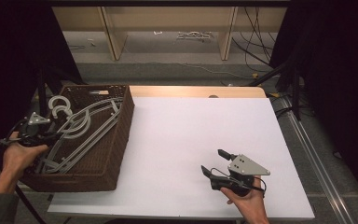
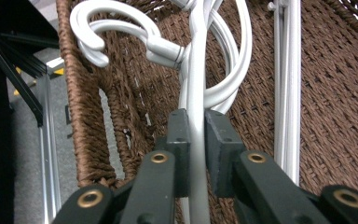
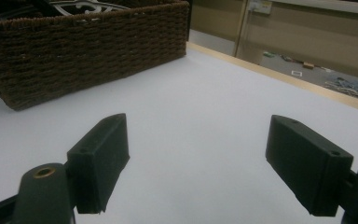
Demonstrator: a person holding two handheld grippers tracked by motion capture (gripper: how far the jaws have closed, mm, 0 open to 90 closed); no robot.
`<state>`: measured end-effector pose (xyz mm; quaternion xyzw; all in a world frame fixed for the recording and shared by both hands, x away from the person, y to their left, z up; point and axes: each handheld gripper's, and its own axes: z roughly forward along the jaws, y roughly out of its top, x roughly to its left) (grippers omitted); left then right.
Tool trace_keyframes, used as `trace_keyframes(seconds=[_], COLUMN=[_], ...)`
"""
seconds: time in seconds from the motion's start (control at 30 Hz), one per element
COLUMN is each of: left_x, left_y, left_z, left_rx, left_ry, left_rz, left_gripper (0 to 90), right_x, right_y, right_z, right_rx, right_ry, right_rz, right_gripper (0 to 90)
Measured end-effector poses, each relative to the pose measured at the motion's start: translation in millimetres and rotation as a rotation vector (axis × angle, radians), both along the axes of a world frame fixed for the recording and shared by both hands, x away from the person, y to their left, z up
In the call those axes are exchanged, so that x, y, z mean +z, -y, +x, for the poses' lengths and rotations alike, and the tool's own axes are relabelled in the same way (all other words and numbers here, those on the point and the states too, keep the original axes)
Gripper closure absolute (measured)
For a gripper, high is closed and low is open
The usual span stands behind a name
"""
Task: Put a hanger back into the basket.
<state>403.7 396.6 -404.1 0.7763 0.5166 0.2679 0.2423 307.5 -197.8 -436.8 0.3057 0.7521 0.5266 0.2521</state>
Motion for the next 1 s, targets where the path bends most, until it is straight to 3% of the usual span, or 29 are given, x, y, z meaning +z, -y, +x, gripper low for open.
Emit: trace_keyframes(seconds=[0.17,0.2,0.23,0.33,0.4,0.47,0.6,0.7,0.73,0.8,0.93,0.97,1.0], left_x=[1.9,5.5,5.5,18.6,21.7,28.5,39.0,41.3,42.8,44.7,48.1,49.7,52.7], left_y=[0.2,2.6,2.6,7.0,9.1,13.5,26.3,31.7,37.3,43.6,54.0,57.0,62.4], left_z=[-1.0,-0.8,-0.8,-3.7,-5.2,-8.6,-16.6,-18.9,-20.9,-23.6,-28.6,-30.1,-33.1], left_rx=[0.015,0.026,0.026,0.034,0.034,0.047,0.057,0.052,0.051,0.044,0.029,0.026,0.021], left_ry=[0.029,0.037,0.037,0.081,0.091,0.111,0.176,0.192,0.213,0.227,0.251,0.258,0.279], left_rz=[-0.002,-0.001,-0.001,-0.007,-0.016,-0.025,-0.134,-0.146,-0.175,-0.19,-0.205,-0.217,-0.257], left_gripper=[72.6,71.2,68.7,62.2,57.7,51.7,42.5,39.4,38.3,36.1,32.3,31.3,30.3], right_x=[0.0,-0.2,-0.2,-0.1,-0.4,-0.9,0.1,0.3,0.3,0.0,0.2,0.2,0.3], right_y=[0.3,-0.3,0.0,0.1,-0.3,-0.9,0.1,0.1,0.2,-0.1,0.3,0.1,-0.1], right_z=[0.3,-0.4,0.5,0.3,0.0,0.4,0.2,0.2,0.2,0.0,0.3,-0.1,-0.2], right_rx=[0.0,0.001,0.001,-0.001,0.003,0.005,-0.001,0.001,0.001,-0.005,-0.001,0.0,0.001], right_ry=[0.001,-0.02,-0.002,0.003,-0.02,-0.016,0.003,0.008,0.008,0.009,0.008,0.005,0.004], right_rz=[0.0,0.005,-0.001,0.001,0.014,0.024,0.001,0.002,0.003,0.008,0.004,0.005,0.005], right_gripper=[22.2,22.2,22.2,22.2,22.2,22.2,22.2,22.2,22.2,22.2,22.1,22.1,22.1])
